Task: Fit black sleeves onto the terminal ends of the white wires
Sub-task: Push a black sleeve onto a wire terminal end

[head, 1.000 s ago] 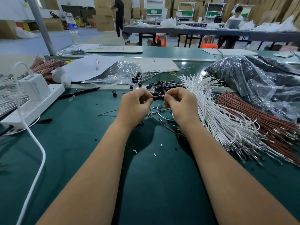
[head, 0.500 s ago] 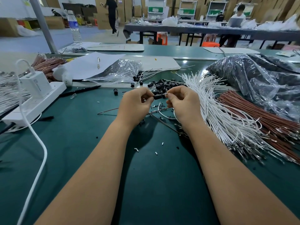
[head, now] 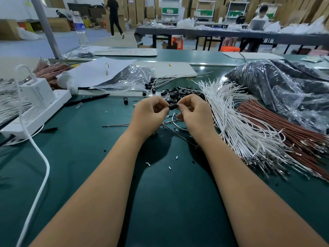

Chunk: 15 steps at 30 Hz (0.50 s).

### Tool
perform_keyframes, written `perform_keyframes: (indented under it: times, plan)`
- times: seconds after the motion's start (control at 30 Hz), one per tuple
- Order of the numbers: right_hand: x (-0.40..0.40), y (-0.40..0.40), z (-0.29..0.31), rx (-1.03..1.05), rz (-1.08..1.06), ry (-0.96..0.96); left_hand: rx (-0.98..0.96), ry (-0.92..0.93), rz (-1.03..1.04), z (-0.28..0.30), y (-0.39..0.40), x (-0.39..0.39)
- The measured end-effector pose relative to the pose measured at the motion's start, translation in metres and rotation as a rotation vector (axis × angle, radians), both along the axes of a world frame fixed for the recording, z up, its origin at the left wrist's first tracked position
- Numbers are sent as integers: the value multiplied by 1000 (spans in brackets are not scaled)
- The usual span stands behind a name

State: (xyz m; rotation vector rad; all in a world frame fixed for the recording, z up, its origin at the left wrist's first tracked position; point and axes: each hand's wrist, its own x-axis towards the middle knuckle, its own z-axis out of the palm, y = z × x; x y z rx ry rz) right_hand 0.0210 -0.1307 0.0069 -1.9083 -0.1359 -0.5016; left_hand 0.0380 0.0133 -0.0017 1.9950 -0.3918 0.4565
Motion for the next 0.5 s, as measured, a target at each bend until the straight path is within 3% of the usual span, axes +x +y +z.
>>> perform_keyframes:
  times: [0.5]
  plan:
    - [-3, 1, 1, -59, 28, -21, -182, 110, -36, 9, 1, -7]
